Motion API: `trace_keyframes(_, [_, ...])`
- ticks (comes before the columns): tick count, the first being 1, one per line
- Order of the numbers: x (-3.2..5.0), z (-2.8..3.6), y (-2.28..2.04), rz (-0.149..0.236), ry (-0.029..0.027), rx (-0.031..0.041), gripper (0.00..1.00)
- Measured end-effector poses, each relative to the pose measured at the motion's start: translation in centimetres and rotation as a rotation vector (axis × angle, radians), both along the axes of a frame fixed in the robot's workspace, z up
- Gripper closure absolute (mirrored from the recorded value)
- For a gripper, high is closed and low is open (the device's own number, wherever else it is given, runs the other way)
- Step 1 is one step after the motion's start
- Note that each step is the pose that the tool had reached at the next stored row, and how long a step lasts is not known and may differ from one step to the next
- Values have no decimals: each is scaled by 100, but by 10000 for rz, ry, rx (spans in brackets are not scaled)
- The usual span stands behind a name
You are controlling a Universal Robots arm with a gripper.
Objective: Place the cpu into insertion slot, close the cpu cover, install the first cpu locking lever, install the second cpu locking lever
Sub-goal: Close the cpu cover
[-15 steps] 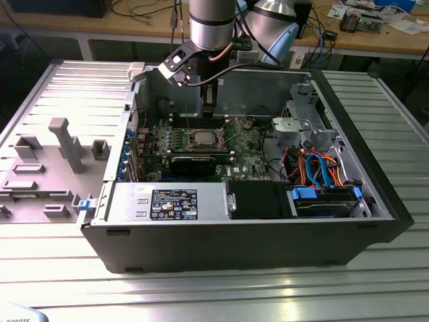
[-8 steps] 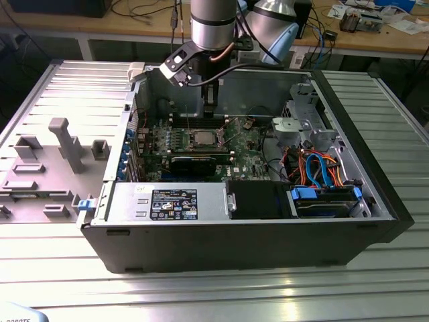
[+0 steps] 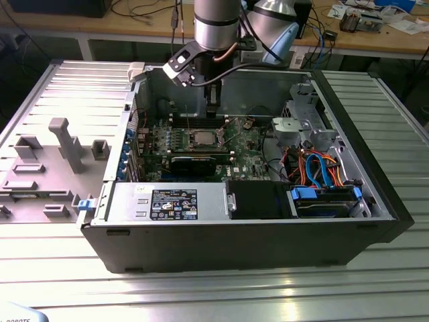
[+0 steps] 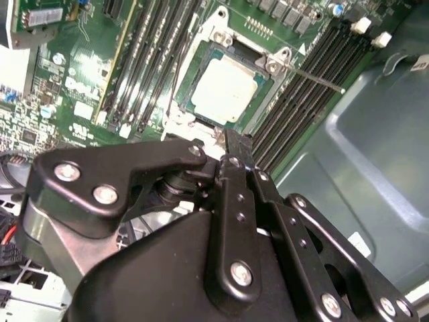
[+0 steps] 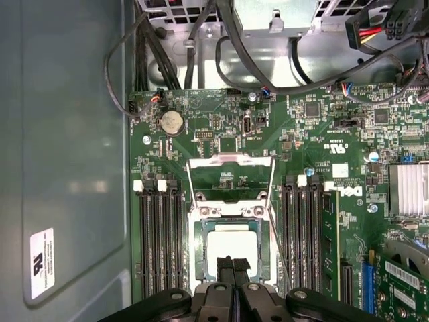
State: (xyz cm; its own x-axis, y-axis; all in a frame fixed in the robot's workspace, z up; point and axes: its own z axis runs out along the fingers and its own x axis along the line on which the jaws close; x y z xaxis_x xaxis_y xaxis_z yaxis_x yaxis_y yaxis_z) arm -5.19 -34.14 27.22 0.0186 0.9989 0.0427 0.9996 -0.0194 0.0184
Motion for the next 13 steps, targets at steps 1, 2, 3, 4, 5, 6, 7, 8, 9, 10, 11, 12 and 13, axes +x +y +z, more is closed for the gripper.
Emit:
trace_keyframes(1, [6,-1,0,1,-1,1,89])
trace_keyframes(2, [28,-1,4,-6,0,-35,89])
trace_keyframes(3, [37,-1,3,-11,0,-48,89])
trace_keyframes(4, [53,-2,3,-19,0,-56,89])
trace_keyframes(5, [79,-2,3,-23,1,-57,89])
trace_keyframes(6, [109,-3,3,-25,1,-57,89])
trace_keyframes(7, [128,-4,3,-28,0,-57,89])
trace_keyframes(8, [146,-5,3,-34,0,-56,89])
trace_keyframes(9, [176,-5,3,-42,1,-58,89])
trace_keyframes(10, [216,-6,3,-43,1,-59,89])
trace_keyframes(11, [275,-9,3,-44,-1,-61,89])
trace_keyframes(12, [307,-10,3,-43,0,-68,89])
trace_keyframes(13, [328,-10,3,-41,1,-74,89])
